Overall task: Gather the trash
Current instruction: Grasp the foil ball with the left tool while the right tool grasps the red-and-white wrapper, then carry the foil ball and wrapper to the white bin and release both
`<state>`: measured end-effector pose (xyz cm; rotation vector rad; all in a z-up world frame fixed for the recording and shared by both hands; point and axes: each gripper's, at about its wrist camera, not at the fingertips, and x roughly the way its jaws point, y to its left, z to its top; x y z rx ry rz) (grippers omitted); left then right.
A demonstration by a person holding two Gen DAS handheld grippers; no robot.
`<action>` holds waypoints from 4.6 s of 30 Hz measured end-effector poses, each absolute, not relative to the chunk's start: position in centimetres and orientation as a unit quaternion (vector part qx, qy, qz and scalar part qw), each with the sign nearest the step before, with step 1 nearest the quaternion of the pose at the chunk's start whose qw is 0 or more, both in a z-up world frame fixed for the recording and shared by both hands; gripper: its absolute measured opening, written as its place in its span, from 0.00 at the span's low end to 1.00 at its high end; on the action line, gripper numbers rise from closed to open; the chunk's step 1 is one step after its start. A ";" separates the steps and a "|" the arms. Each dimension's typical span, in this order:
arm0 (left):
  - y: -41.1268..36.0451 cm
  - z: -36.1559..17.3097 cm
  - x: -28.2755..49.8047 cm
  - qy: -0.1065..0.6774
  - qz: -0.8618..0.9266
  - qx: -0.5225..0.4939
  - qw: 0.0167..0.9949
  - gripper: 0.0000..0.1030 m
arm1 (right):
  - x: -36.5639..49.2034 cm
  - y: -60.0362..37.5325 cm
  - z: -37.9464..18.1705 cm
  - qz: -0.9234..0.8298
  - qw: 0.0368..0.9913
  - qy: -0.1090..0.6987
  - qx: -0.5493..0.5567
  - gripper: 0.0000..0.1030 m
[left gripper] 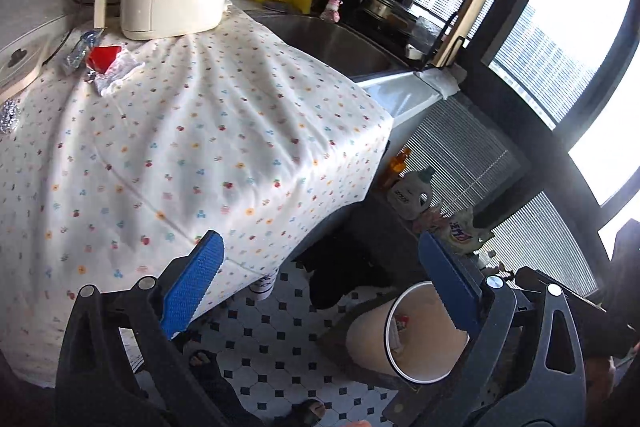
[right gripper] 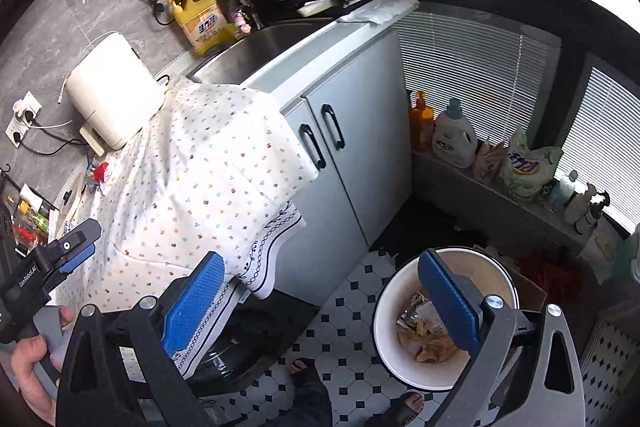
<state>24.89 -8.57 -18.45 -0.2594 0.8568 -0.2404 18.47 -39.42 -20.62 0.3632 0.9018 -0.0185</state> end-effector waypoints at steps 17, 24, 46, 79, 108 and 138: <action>13.4 -17.5 27.0 0.363 0.056 -0.190 0.910 0.94 | 29.5 -20.1 -18.7 0.145 0.881 0.432 0.128 0.82; 19.2 -17.9 29.3 0.356 0.075 -0.194 0.911 0.94 | 33.3 -14.2 -19.2 0.168 0.873 0.438 0.130 0.73; 28.8 -22.7 36.7 0.414 0.048 -0.215 0.883 0.70 | 42.2 -1.6 -20.3 0.193 0.852 0.478 0.089 0.44; 27.7 -19.3 36.1 0.380 0.016 -0.218 0.899 0.41 | 47.3 2.9 -20.3 0.252 0.835 0.480 0.099 0.04; -12.6 -17.7 33.1 0.424 -0.316 -0.074 0.845 0.41 | 24.1 -36.7 -19.6 -0.042 0.869 0.436 0.228 0.04; -26.7 -25.8 24.9 0.478 -0.321 -0.117 0.809 0.41 | 13.8 -50.3 -27.9 -0.096 0.831 0.510 0.199 0.08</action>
